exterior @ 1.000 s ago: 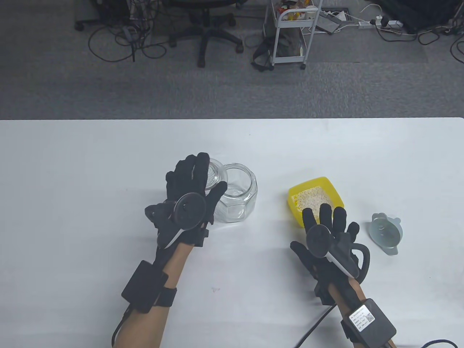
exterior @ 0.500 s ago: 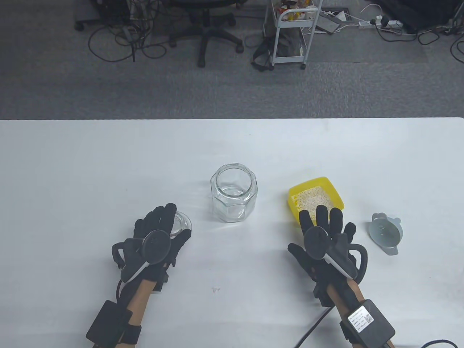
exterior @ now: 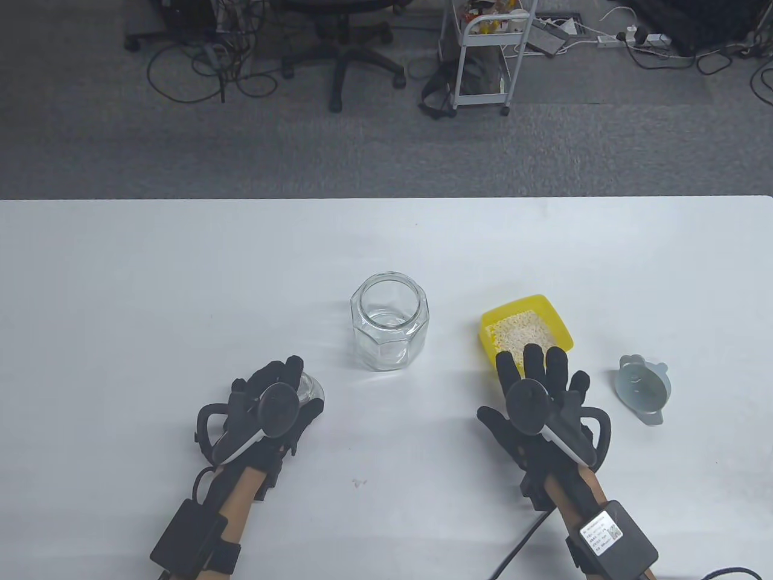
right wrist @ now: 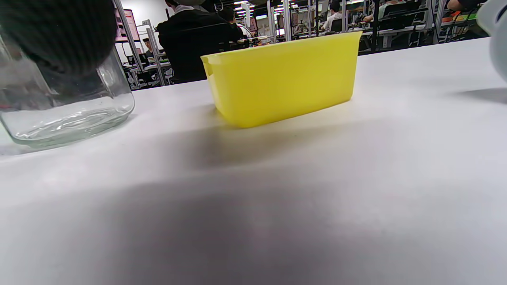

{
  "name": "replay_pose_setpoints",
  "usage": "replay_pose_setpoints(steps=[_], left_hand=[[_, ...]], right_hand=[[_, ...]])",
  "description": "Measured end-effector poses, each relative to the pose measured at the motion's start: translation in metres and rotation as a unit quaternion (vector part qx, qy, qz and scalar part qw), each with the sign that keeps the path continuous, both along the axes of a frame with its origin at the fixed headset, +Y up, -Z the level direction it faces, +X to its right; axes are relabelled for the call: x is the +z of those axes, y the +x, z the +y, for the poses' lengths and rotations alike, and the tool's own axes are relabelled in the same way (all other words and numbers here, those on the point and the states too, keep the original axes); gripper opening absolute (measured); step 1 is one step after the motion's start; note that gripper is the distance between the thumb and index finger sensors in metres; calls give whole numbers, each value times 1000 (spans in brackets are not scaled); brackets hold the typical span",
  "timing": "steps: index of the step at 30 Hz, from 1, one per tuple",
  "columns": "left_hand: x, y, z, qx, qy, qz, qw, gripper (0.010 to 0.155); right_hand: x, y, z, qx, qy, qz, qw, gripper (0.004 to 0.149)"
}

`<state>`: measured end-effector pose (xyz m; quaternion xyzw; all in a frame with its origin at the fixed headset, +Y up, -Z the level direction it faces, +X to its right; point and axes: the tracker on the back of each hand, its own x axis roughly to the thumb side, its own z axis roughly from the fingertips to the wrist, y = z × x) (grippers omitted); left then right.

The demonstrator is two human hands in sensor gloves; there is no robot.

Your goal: Transfer rice through funnel into glass jar

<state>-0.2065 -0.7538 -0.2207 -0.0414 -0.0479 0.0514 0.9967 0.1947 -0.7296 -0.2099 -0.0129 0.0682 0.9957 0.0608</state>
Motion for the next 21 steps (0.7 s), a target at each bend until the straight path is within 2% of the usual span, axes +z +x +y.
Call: replay_pose_setpoints(steps=[12, 15, 18, 21], left_hand=[[-1, 2, -5, -41, -41, 18, 998, 88], [0, 0, -7, -39, -42, 0, 998, 92], [3, 2, 0, -17, -8, -10, 1000, 93], [10, 18, 20, -6, 60, -35, 998, 90]], right_hand=[[-1, 4, 3, -32, 26, 1, 999, 83], [-3, 8, 3, -45, 30, -8, 999, 81], [-6, 14, 4, -35, 36, -23, 998, 79], [-8, 24, 7, -30, 51, -46, 997, 78]])
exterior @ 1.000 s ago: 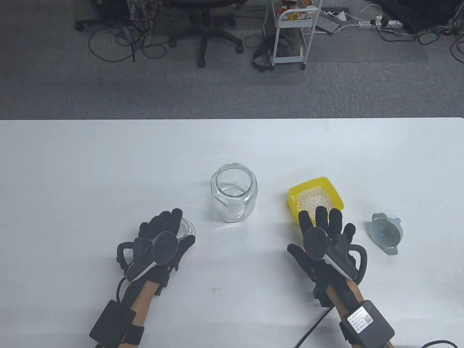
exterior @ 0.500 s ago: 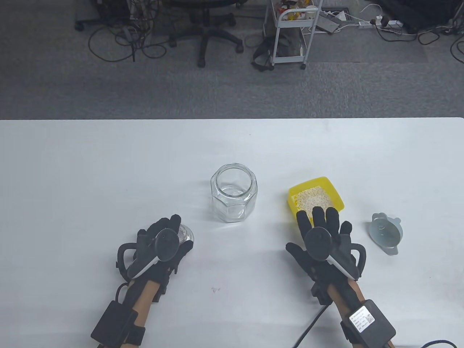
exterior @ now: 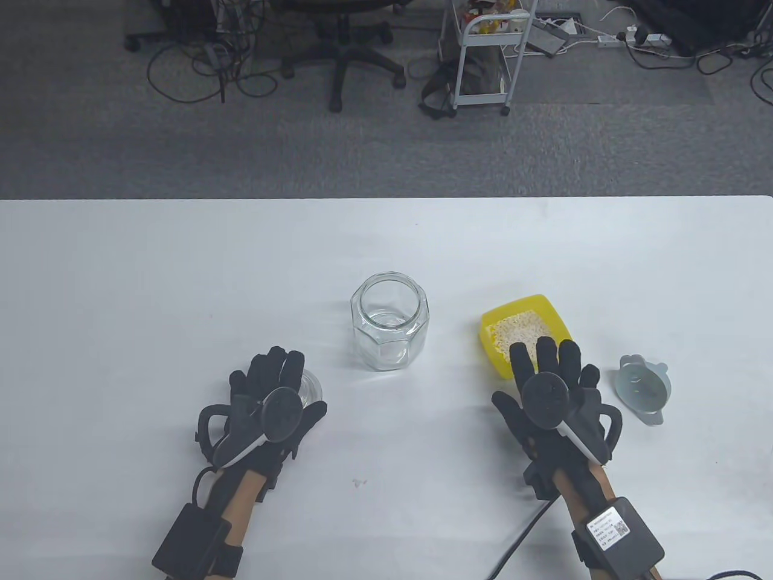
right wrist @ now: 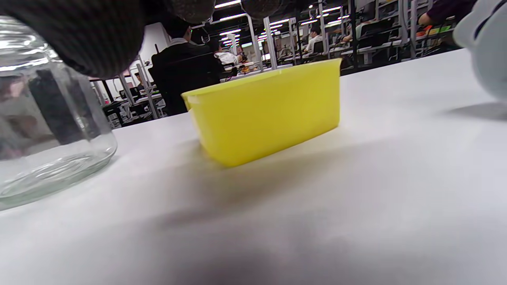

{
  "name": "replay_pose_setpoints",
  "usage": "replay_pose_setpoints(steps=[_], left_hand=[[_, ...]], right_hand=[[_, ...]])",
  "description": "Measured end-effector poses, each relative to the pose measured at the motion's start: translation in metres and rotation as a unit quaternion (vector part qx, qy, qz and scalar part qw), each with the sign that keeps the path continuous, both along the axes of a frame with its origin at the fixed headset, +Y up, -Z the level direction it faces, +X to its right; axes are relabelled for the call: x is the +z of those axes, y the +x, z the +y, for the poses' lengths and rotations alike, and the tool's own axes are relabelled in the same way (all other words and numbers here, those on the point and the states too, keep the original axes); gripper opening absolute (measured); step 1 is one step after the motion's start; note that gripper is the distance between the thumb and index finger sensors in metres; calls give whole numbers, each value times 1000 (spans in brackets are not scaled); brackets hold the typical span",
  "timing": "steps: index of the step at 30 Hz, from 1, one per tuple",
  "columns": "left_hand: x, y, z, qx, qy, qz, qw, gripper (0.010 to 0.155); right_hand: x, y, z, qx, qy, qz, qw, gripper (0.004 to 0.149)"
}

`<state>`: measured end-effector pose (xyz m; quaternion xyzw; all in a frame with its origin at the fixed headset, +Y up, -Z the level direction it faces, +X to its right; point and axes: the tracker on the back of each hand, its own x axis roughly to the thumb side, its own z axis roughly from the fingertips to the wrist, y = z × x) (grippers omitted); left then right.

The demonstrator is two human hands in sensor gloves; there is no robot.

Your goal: Transfer rice through funnel into glass jar

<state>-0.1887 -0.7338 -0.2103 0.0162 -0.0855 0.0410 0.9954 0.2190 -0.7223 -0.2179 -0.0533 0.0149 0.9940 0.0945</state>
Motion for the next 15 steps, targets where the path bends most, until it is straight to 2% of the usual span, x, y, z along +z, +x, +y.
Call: replay_pose_setpoints(steps=[1, 5, 8, 10, 11, 13, 15], left_hand=[[2, 8, 6, 0, 5, -13, 1000, 88], [3, 34, 15, 9, -44, -19, 999, 84], [10, 43, 3, 33, -7, -22, 999, 82], [12, 46, -5, 18, 2, -36, 999, 81], [14, 46, -5, 3, 4, -40, 999, 79], [19, 48, -4, 16, 47, -59, 997, 75], [21, 49, -3, 18, 43, -65, 997, 74]], right_hand=[[-1, 4, 1, -5, 2, -7, 1000, 79], [-5, 22, 4, -1, 18, -45, 999, 79], [-7, 39, 5, 11, 22, -89, 996, 78], [-7, 52, 6, 12, 16, -119, 993, 76], [-6, 59, 7, 13, 14, -136, 991, 75], [-5, 72, 9, 10, 15, -166, 986, 75], [-4, 85, 10, -5, 9, -192, 981, 75]])
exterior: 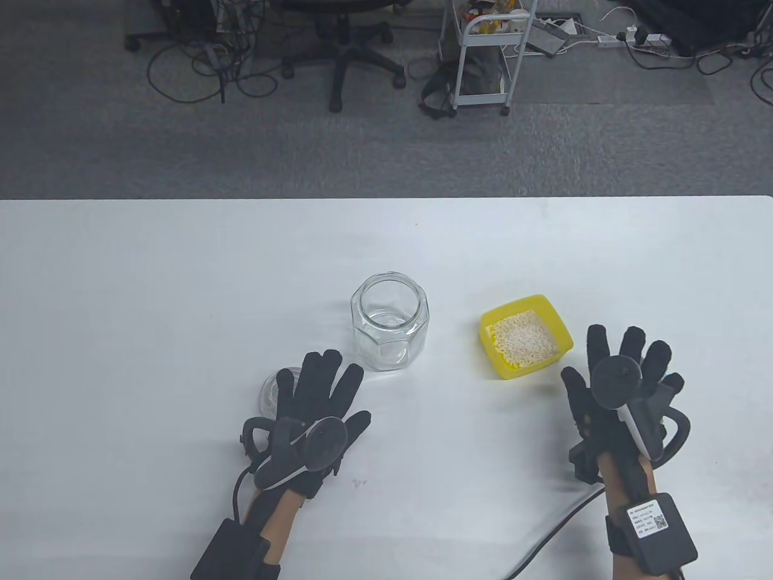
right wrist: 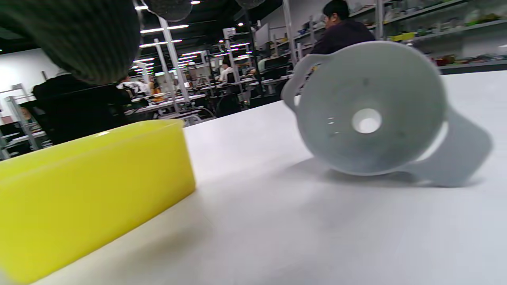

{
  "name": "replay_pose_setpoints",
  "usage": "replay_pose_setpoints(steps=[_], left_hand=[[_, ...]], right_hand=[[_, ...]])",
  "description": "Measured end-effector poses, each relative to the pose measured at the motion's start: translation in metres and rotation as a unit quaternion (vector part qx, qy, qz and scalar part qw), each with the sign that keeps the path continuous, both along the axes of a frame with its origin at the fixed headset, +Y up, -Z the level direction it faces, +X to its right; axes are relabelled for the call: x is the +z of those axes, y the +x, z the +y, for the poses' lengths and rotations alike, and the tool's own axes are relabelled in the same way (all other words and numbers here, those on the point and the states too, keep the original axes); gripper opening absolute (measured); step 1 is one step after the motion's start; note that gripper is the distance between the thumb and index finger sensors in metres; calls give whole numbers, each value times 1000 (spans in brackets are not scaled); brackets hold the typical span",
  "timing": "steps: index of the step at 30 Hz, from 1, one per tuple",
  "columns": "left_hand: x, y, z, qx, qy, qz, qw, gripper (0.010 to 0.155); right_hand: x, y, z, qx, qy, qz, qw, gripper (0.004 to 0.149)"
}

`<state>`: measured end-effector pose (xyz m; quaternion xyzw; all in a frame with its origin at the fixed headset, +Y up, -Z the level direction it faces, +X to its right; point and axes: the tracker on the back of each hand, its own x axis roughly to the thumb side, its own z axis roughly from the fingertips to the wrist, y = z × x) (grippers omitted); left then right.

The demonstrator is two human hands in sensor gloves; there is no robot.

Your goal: Transfer rice through funnel into glass jar

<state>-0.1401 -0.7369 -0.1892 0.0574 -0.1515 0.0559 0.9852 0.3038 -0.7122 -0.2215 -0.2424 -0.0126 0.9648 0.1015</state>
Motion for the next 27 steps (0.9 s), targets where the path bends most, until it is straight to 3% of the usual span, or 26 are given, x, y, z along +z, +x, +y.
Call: replay_pose_setpoints(steps=[6, 14, 19, 27], left_hand=[[1, 2, 0, -7, -3, 0, 1000, 74], [-4, 2, -3, -10, -20, 7, 1000, 76], [-3, 1, -1, -5, -17, 9, 1000, 75], [-4, 2, -1, -5, -28, 5, 1000, 74]], right_hand=[[2, 32, -3, -40, -24, -35, 998, 75], [-6, 49, -28, -28, -56, -77, 995, 74], [-10, 46, -28, 1, -43, -79, 996, 68], [-15, 20, -23, 57, -29, -31, 997, 59]])
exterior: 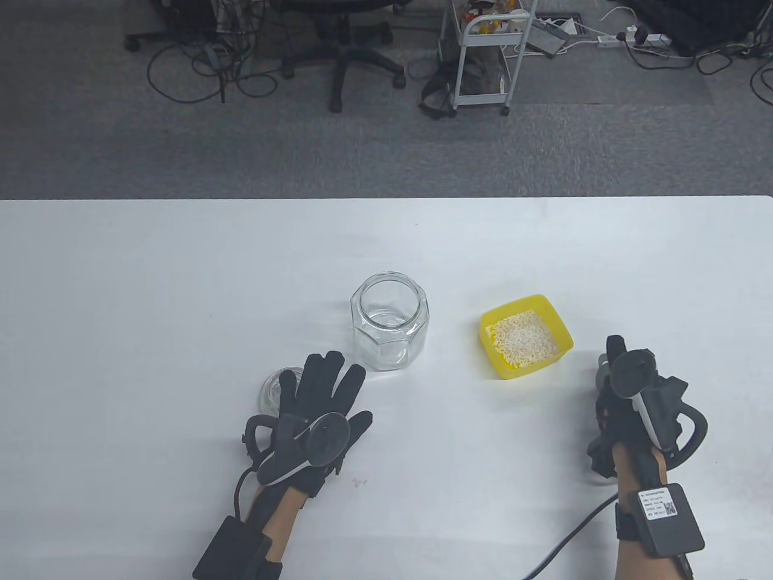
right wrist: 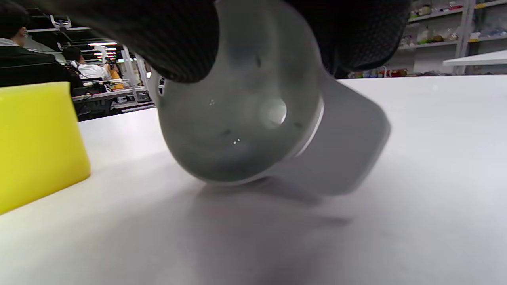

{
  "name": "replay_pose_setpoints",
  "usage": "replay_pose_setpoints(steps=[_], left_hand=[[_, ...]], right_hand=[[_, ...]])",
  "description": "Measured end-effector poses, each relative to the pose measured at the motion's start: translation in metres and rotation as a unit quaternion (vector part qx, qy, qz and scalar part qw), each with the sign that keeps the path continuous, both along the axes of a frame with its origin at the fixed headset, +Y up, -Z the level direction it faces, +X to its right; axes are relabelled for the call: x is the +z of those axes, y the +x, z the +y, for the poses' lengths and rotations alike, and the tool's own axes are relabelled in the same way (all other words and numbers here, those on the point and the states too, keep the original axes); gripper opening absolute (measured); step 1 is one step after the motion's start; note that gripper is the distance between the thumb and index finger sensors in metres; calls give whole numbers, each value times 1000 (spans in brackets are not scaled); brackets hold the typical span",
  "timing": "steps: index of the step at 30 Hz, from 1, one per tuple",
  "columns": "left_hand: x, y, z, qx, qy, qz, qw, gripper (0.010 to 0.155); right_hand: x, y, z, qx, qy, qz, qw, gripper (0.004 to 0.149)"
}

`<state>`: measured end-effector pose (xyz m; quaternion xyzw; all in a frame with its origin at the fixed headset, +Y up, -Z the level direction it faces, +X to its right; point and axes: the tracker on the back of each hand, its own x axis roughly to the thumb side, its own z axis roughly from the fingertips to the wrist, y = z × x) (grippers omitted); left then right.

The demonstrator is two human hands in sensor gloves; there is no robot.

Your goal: Transfer rice through funnel into glass jar

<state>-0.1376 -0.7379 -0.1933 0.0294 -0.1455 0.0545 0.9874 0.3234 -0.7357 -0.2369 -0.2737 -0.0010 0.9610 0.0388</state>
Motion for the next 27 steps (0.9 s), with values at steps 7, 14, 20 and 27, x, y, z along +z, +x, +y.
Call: replay_pose_setpoints(steps=[7, 14, 20, 27], left_hand=[[0, 1, 1, 2, -3, -2, 1000, 74], [4, 2, 11, 54, 53, -3, 997, 68], [7, 3, 20, 106, 123, 3, 987, 51], [11, 26, 13, 251, 17, -43, 967, 61]], right_hand=[[2, -15, 12, 39, 19, 10, 999, 53], [33, -42, 61, 24, 130, 52, 990, 48], [46, -112, 60, -26, 233, 226, 946, 47], [60, -197, 42, -36, 210, 390, 896, 48]])
